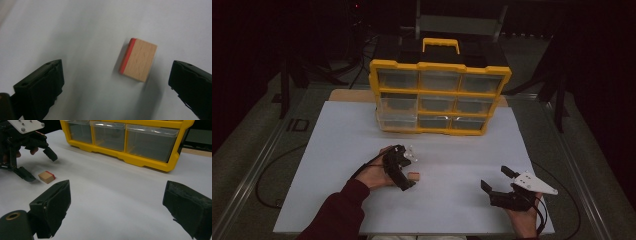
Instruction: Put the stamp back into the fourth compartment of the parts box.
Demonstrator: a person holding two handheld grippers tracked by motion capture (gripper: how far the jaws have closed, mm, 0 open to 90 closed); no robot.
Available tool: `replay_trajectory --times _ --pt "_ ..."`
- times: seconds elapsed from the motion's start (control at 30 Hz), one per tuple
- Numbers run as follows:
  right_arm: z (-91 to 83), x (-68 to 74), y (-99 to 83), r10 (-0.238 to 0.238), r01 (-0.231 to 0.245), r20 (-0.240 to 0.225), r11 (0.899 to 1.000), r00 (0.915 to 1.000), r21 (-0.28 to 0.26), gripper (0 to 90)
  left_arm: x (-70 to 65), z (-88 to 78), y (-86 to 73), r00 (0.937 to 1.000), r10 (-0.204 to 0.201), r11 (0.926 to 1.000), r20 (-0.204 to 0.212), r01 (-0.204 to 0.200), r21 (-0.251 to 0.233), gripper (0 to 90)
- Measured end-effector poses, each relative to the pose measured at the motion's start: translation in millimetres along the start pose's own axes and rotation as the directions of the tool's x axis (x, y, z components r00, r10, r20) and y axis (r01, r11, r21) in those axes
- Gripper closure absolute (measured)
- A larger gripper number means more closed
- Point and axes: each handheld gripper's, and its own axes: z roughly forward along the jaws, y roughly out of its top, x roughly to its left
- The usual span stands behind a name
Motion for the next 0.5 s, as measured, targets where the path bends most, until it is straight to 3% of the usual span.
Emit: replay_trajectory --times 0.17,0.23,0.37,0.4,0.5 --pt "-0.3 0.3 0.1 0.000 0.000 -0.001 1.000 1.0000 -0.001 7.8 -4.5 2.8 2.7 0.9997 0.015 0.9997 -0.021 -0.014 0.020 9.0" --pt "0.0 0.0 -0.1 0.001 -0.001 0.000 1.000 1.0000 0.000 7.8 -6.9 3.9 3.4 0.9994 0.026 0.9993 -0.025 -0.025 0.027 15.7" --pt "0.2 -0.1 -0.4 0.003 -0.003 -0.001 1.000 1.0000 0.001 7.8 -7.5 2.5 4.4 0.9996 0.028 0.9993 -0.006 -0.028 0.026 26.2" --pt "0.4 0.1 -0.3 0.001 -0.001 -0.002 1.000 1.0000 0.002 7.8 -8.0 1.6 4.8 0.9993 0.034 0.9990 0.014 -0.035 0.027 34.3" --pt "0.6 0.3 -0.3 0.002 -0.002 -0.003 1.000 1.0000 0.003 7.8 -8.2 1.5 5.8 0.9982 0.039 0.9990 0.046 -0.040 0.021 43.2"
